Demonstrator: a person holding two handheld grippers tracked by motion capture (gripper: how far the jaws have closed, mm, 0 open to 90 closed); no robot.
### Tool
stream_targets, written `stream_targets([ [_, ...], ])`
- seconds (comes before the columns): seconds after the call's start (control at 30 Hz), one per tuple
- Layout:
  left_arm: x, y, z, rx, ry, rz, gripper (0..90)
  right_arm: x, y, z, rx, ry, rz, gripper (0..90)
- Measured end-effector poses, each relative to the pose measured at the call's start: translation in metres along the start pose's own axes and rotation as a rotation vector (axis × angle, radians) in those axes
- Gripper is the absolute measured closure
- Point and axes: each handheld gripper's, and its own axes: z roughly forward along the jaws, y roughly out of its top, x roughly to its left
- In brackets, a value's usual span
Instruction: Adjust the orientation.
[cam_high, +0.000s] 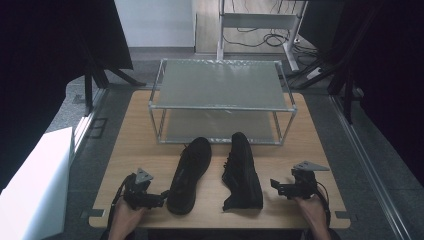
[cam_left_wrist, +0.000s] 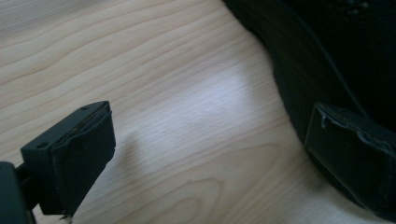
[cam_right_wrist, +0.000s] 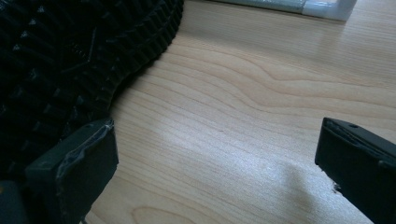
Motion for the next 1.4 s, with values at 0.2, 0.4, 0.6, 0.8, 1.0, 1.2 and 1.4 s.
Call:
stream_targets([
  [0.2,-0.016,0.006,0.008,0.016,-0.028,0.049,1.3,-0.003,0.001,-0.004,-0.015,-0.010,0.027,0.0],
  [0.4,-0.031,0.012,0.015,0.040,-0.002,0.116,0.0,-0.005,0.000,-0.004,-0.022,0.006,0.030,0.0],
  [0.6,-0.025,0.013,0.010,0.005,0.010,0.084,0.0,-0.004,0.000,-0.004,-0.023,-0.005,0.001,0.0],
  [0.8,-0.011,0.011,0.001,-0.065,0.042,0.013,0.0,-0.002,0.000,-0.005,-0.020,0.008,-0.002,0.0],
  [1.0,-0.003,0.009,-0.003,-0.093,0.058,-0.040,0.0,0.006,0.007,-0.009,-0.043,0.016,-0.027,0.0],
  [1.2,0.004,0.007,-0.006,-0.111,0.076,-0.068,0.0,0.013,0.019,-0.011,-0.058,0.024,-0.060,0.0],
  [1.4,0.005,0.007,-0.006,-0.111,0.089,-0.070,0.0,0.020,0.034,-0.013,-0.066,0.035,-0.093,0.0],
])
